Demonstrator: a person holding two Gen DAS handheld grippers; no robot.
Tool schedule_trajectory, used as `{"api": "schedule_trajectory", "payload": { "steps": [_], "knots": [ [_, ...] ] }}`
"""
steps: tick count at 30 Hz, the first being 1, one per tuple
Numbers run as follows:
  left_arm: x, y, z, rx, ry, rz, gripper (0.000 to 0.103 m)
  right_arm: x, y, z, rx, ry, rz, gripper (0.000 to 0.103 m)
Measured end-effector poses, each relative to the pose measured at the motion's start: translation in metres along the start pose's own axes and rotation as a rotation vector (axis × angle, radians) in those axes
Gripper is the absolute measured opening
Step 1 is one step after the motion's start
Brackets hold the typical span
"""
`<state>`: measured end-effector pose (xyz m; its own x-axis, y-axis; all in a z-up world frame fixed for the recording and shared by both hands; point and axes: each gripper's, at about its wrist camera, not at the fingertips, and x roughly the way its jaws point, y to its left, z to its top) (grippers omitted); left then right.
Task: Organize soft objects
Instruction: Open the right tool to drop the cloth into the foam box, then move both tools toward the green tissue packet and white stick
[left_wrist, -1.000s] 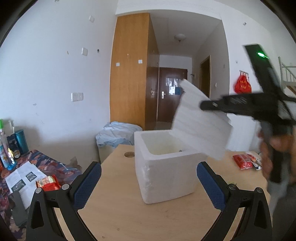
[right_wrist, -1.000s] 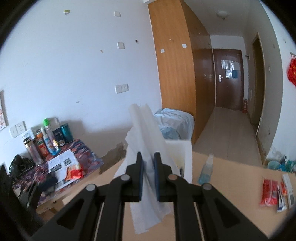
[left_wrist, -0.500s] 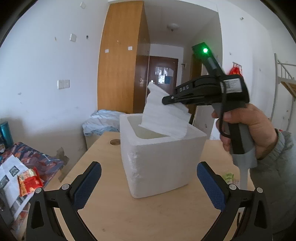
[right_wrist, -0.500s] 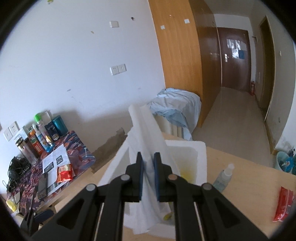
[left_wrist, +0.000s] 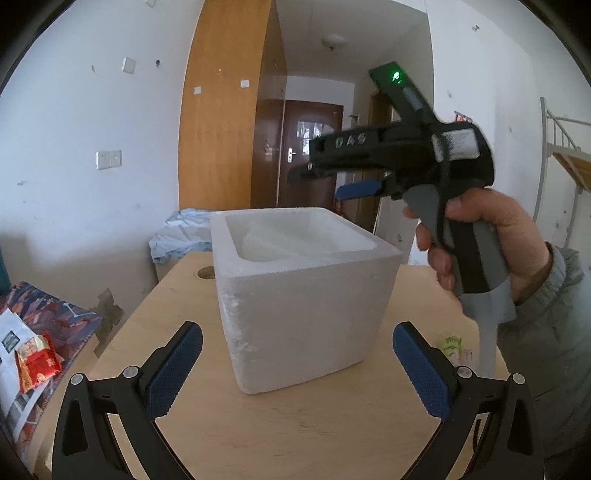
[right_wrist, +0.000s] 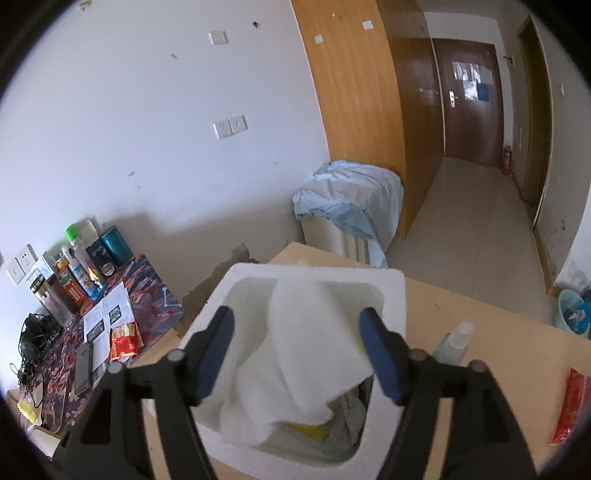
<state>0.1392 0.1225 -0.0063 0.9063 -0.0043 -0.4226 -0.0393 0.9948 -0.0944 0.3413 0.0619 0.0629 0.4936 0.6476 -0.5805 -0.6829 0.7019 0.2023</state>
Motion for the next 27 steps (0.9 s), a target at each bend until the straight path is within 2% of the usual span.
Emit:
{"api": "schedule_trajectory", "payload": {
  "steps": [4,12,15,20,27],
  "knots": [
    [0.002,-0.005,0.000,0.003,0.006,-0.013,0.103,-0.016,-0.001,0.002,0.009,-0.030,0.015,0.086],
    [0.003,-0.029,-0.002,0.026,0.019,-0.080,0.103,-0.058,-0.009,-0.012,0.027,-0.079,0.011,0.087],
    [0.003,-0.043,-0.003,0.035,0.019,-0.109,0.103,-0.079,-0.014,-0.019,0.039,-0.107,0.000,0.096],
    [0.002,-0.065,-0.003,0.061,0.018,-0.150,0.103,-0.107,-0.026,-0.031,0.061,-0.146,-0.039,0.096],
    [0.002,-0.100,-0.005,0.103,0.027,-0.210,0.103,-0.142,-0.041,-0.055,0.077,-0.156,-0.103,0.096]
  ]
}}
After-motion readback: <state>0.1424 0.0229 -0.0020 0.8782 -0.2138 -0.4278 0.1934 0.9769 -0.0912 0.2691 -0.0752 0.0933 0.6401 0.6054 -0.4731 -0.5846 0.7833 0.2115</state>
